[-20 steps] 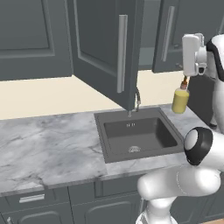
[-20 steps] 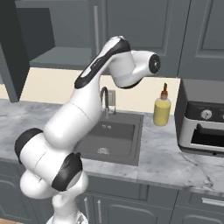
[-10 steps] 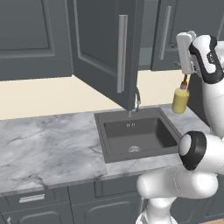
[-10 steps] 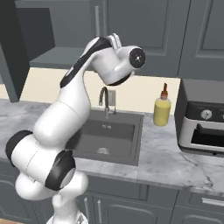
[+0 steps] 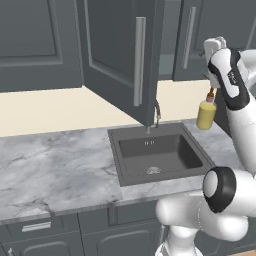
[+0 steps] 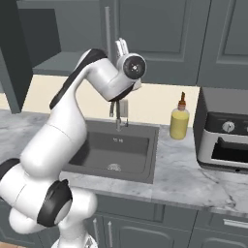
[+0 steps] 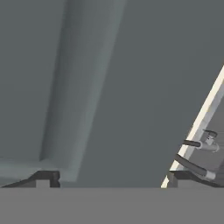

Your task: Close all open cabinet doors.

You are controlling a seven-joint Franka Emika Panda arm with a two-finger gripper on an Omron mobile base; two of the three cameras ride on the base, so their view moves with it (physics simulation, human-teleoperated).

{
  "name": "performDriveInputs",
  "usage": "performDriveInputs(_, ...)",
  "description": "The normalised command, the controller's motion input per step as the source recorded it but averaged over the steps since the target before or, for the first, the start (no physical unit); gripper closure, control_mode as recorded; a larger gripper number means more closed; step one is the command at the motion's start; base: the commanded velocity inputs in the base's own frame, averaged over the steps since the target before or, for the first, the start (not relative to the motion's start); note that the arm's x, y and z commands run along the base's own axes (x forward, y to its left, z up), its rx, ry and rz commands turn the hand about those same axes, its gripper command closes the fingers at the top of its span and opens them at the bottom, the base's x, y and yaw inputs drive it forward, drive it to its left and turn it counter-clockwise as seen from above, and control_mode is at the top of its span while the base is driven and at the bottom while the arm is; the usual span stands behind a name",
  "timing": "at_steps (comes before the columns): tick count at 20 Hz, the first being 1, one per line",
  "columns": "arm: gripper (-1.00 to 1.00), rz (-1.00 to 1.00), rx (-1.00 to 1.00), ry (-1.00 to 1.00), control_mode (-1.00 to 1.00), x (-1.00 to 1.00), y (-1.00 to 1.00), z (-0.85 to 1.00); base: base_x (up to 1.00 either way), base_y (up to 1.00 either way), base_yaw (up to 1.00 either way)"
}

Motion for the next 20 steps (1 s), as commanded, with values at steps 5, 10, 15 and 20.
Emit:
performDriveInputs(5,-1.00,-0.01,0.04,0.00,-1.00,-0.67,-0.06,0.07,0.00,0.00,0.00)
performDriveInputs(10,-1.00,0.00,0.00,0.00,-1.00,-0.71,0.02,0.07,0.00,0.00,0.00)
performDriveInputs(15,-1.00,0.05,0.00,-0.03,-1.00,-0.74,0.09,0.05,0.00,0.00,0.00)
performDriveInputs(20,-1.00,0.14,0.00,-0.06,-1.00,-0.75,0.15,0.00,0.00,0.00,0.00)
